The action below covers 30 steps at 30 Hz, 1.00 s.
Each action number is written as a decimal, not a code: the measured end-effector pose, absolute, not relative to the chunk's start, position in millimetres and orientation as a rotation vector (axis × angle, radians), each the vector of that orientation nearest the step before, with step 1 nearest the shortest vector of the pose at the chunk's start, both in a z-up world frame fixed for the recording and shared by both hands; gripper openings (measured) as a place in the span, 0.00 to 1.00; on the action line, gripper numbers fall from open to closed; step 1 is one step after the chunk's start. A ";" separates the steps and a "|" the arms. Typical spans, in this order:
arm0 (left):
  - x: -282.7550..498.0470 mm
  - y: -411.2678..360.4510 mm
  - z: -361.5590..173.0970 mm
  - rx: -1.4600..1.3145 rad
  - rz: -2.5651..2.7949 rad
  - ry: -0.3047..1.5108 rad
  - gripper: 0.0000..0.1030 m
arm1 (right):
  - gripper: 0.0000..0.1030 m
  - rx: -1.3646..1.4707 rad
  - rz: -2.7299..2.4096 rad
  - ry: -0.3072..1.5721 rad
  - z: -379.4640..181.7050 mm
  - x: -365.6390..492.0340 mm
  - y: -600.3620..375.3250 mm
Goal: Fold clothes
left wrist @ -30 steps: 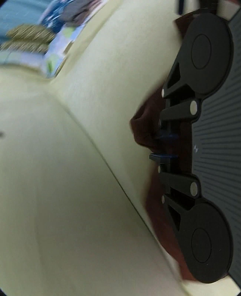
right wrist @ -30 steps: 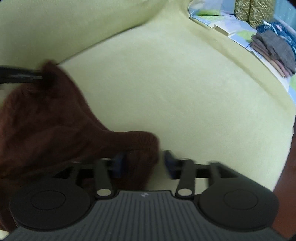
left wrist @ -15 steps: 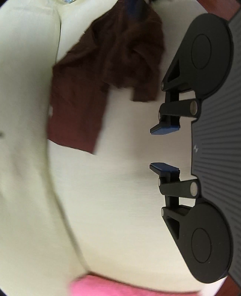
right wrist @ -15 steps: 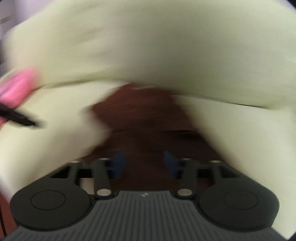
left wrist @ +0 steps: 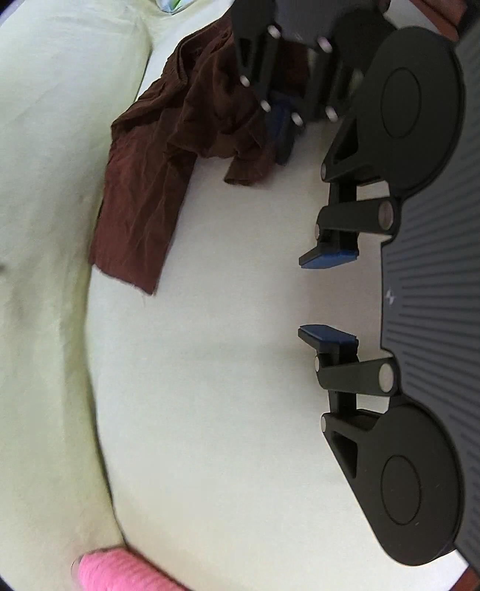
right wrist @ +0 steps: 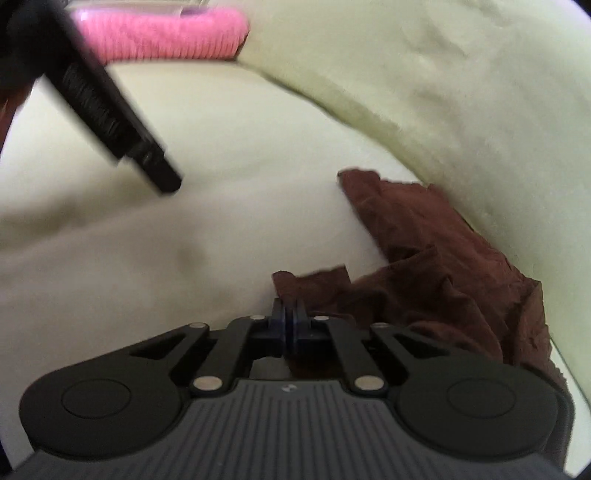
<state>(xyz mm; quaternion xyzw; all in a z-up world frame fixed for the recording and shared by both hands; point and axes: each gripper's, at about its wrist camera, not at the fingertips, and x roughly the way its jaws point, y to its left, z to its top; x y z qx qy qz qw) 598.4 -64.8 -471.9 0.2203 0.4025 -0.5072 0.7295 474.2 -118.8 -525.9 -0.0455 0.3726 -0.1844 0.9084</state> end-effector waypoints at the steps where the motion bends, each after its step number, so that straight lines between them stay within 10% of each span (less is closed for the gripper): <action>1: 601.9 -55.2 -464.5 0.470 -1.110 0.877 0.39 | 0.02 -0.003 -0.362 0.708 -511.5 467.8 -116.6; 5: 608.9 -19.9 -436.9 0.430 -1.058 0.844 0.47 | 0.10 0.248 -0.208 0.575 -481.1 459.8 -97.0; 8: 609.4 2.5 -426.2 0.388 -1.040 0.870 0.49 | 0.53 0.371 -0.150 0.646 -482.1 465.3 -68.6; 30: 556.0 -146.3 -473.6 0.673 -1.404 0.882 0.48 | 0.71 0.478 -0.997 0.681 -469.9 207.4 -177.7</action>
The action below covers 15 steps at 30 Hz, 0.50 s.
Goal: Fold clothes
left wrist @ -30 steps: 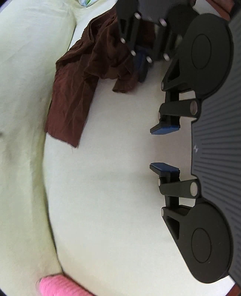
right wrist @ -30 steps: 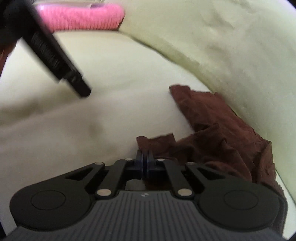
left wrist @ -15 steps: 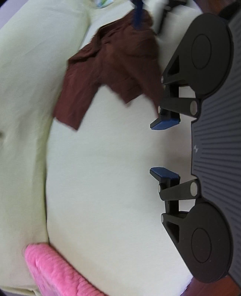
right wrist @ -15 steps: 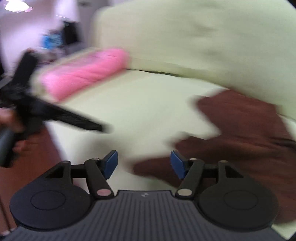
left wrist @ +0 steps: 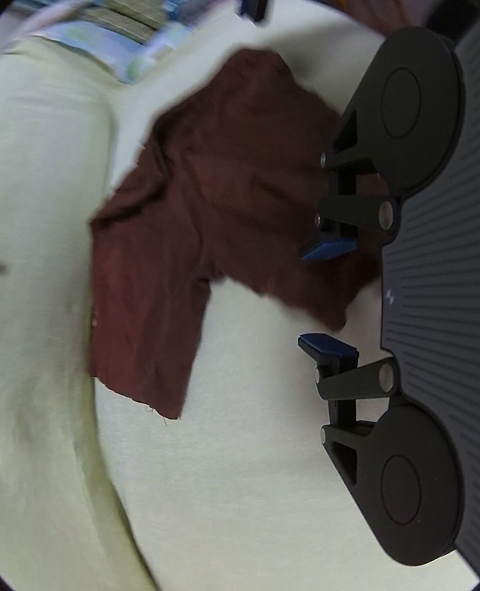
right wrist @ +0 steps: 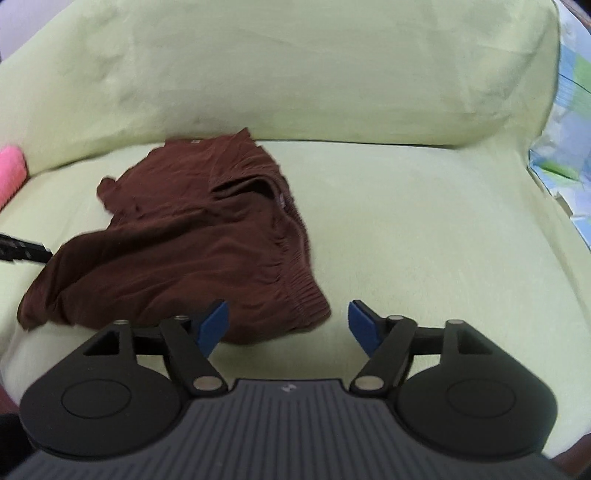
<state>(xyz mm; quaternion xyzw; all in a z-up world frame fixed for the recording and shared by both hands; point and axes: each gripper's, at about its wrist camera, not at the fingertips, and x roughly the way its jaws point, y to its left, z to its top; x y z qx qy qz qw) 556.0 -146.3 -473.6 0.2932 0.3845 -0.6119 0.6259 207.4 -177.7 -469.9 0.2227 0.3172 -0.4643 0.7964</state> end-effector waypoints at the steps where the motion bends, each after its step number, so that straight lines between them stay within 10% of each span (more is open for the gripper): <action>1: 555.7 -148.2 -476.8 0.682 -1.419 0.891 0.47 | 0.73 0.495 -1.000 0.672 -473.2 206.3 -182.4; 3: 554.7 -151.8 -483.9 0.682 -1.480 0.951 0.42 | 0.81 0.534 -1.001 0.652 -479.0 204.1 -191.9; 5: 546.4 -151.6 -489.3 0.721 -1.567 0.971 0.09 | 0.82 0.575 -0.995 0.624 -484.4 197.2 -201.3; 8: 539.1 -154.7 -490.8 0.795 -1.598 0.909 0.04 | 0.80 0.669 -0.983 0.563 -491.3 191.0 -215.6; 12: 548.8 -164.2 -486.1 0.859 -1.491 0.817 0.04 | 0.38 0.798 -0.979 0.544 -510.4 191.1 -233.8; 15: 563.9 -174.9 -482.5 0.926 -1.397 0.750 0.04 | 0.24 0.798 -1.001 0.558 -517.9 193.5 -240.2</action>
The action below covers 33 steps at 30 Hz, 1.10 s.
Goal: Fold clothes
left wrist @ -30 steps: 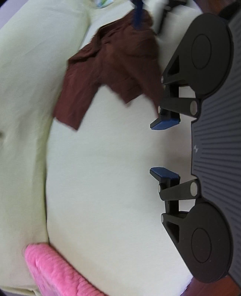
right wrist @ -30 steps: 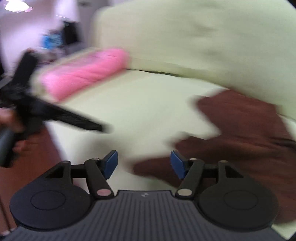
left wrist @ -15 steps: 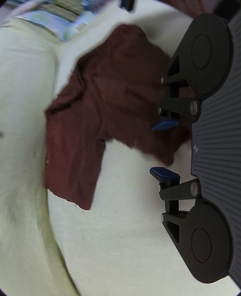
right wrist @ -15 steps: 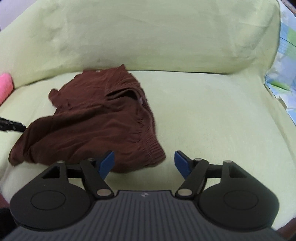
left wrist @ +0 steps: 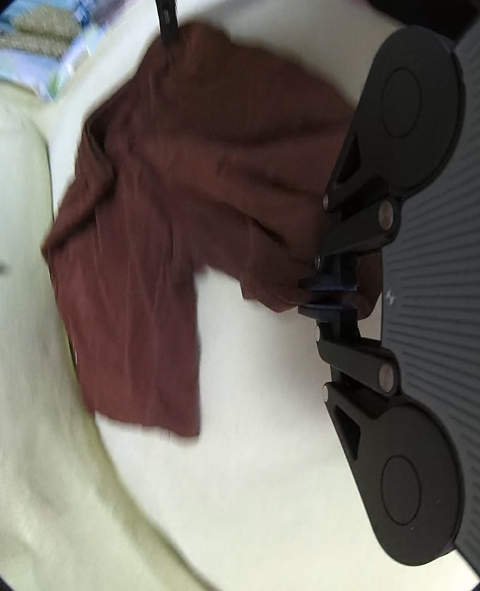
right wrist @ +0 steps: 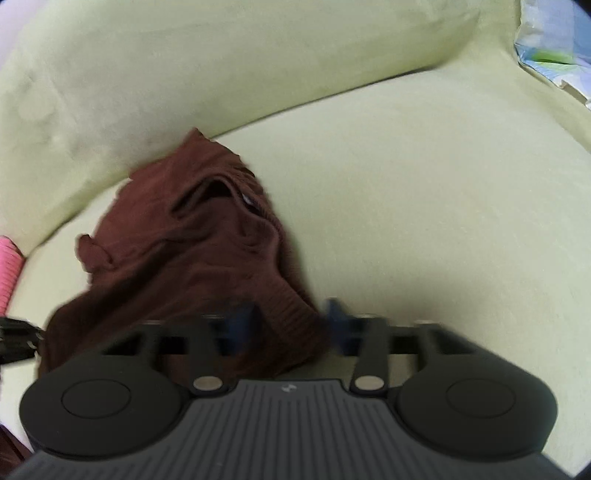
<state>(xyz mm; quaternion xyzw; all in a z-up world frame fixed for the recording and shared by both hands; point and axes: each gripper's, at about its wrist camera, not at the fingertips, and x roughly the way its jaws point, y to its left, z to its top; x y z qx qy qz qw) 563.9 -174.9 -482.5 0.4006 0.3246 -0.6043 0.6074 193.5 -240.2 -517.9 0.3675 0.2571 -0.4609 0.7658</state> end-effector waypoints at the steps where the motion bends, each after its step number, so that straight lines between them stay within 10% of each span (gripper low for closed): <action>1: 566.4 -177.9 -481.9 0.939 -1.382 0.735 0.04 | 0.24 0.773 -0.992 0.564 -514.2 195.2 -238.9; 6: 565.0 -214.5 -481.0 1.050 -1.289 0.616 0.04 | 0.23 0.707 -1.070 0.617 -489.1 193.0 -228.0; 10: 550.4 -238.5 -503.3 1.246 -1.204 0.564 0.26 | 0.23 0.819 -1.119 0.692 -505.3 176.5 -226.1; 13: 546.2 -232.0 -506.7 1.369 -1.154 0.423 0.30 | 0.41 0.833 -1.114 0.746 -519.1 175.8 -226.0; 15: 568.2 -219.9 -493.5 1.343 -1.102 0.425 0.30 | 0.74 0.746 -1.171 0.737 -505.8 176.6 -223.0; 17: 592.3 -207.5 -476.6 1.272 -1.043 0.461 0.30 | 0.74 0.558 -1.202 0.710 -483.2 190.7 -217.7; 24: 583.8 -150.1 -443.0 0.942 -1.213 0.700 0.40 | 0.52 0.358 -0.987 0.723 -456.2 264.2 -230.8; 27: 562.1 -139.2 -456.7 0.864 -1.308 0.809 0.42 | 0.08 0.453 -0.846 0.734 -475.7 287.0 -249.1; 33: 537.1 -130.0 -488.5 0.783 -1.328 0.896 0.43 | 0.03 0.500 -0.790 0.790 -525.4 325.3 -303.3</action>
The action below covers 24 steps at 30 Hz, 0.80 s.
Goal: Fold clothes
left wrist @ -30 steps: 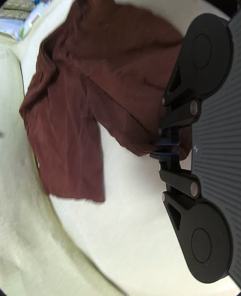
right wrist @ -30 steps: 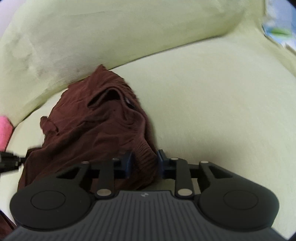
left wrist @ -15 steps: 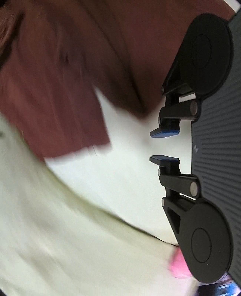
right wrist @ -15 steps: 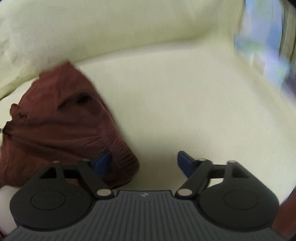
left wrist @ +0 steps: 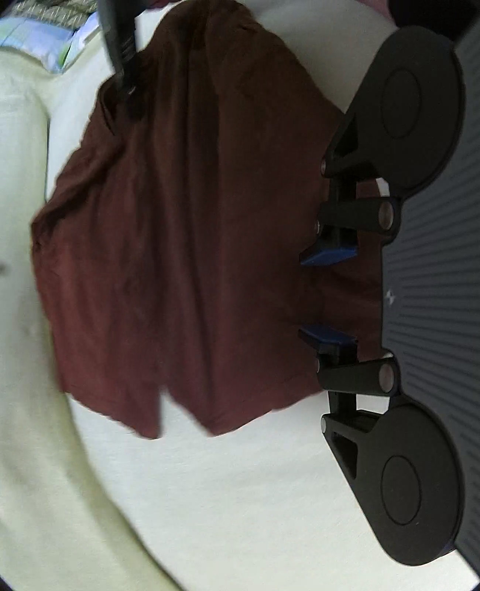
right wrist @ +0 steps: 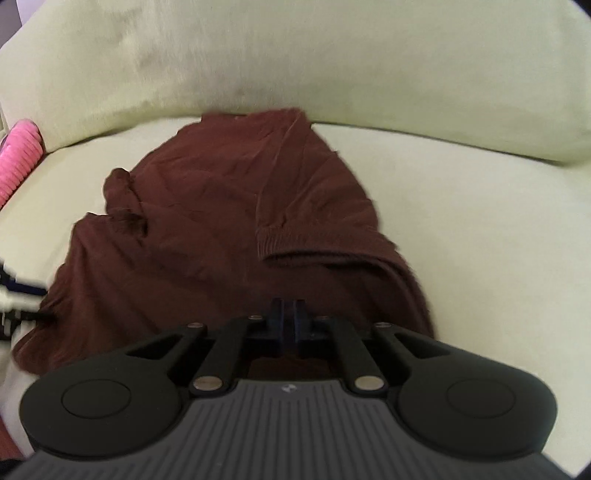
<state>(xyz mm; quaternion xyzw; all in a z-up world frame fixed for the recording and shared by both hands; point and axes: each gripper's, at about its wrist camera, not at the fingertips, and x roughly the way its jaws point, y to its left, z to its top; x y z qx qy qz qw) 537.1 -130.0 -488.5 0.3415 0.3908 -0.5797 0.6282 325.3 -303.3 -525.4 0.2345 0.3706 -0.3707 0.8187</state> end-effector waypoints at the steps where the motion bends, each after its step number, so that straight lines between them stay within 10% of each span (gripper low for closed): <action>1: 541.0 -128.7 -485.3 0.767 -1.321 0.907 0.43 | 0.03 0.500 -0.824 0.768 -528.2 329.3 -318.0; 8: 580.8 -98.4 -448.0 0.691 -1.168 0.883 0.44 | 0.25 0.560 -1.255 0.609 -492.7 267.7 -395.3; 12: 586.2 -49.8 -442.4 0.637 -1.179 0.987 0.44 | 0.63 0.606 -1.122 0.548 -476.4 215.0 -333.7; 24: 529.8 22.2 -472.6 0.557 -1.218 0.953 0.44 | 0.66 0.752 -1.007 0.605 -522.6 165.9 -132.0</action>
